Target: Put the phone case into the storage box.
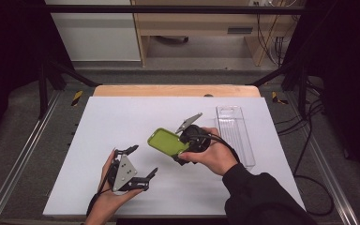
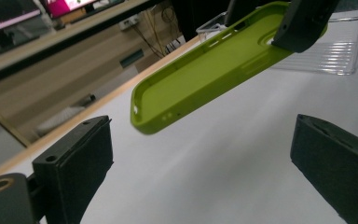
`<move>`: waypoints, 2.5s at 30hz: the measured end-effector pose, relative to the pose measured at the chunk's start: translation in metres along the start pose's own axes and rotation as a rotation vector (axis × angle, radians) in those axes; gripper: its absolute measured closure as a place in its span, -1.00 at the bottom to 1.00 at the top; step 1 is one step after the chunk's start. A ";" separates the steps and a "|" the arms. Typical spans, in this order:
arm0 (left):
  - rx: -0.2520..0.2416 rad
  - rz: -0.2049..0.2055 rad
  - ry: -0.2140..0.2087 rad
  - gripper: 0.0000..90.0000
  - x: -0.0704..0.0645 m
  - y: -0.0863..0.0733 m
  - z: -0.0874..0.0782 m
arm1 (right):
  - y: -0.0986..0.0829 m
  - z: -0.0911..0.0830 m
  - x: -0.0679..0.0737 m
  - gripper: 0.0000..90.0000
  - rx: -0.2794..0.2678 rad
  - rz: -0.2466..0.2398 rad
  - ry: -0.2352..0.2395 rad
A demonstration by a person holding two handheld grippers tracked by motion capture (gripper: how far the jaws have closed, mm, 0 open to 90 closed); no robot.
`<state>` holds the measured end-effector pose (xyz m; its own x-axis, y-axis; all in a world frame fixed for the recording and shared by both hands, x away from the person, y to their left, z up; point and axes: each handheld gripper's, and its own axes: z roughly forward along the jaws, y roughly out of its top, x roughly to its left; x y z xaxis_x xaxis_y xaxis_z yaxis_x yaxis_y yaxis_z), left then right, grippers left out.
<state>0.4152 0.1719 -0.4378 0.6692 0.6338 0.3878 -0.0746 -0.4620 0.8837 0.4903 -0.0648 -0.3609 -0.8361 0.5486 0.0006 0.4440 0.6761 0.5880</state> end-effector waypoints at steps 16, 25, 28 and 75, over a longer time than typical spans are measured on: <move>-0.024 0.082 0.106 -0.83 0.002 0.005 0.008 | 0.014 -0.014 0.005 -0.61 0.061 -0.027 0.022; 0.005 0.137 0.122 -0.79 -0.005 0.005 0.013 | 0.024 -0.014 0.008 -0.61 0.078 -0.049 0.023; 0.006 0.143 0.129 -0.79 -0.005 0.005 0.013 | 0.026 -0.013 0.010 -0.61 0.083 -0.056 0.029; 0.064 0.427 0.207 0.32 -0.018 -0.002 0.012 | 0.040 -0.006 0.028 -0.62 0.107 -0.079 0.144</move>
<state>0.4125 0.1538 -0.4501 0.4270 0.4860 0.7626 -0.2607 -0.7413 0.6184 0.4827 -0.0253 -0.3331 -0.9036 0.4212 0.0778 0.4006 0.7667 0.5016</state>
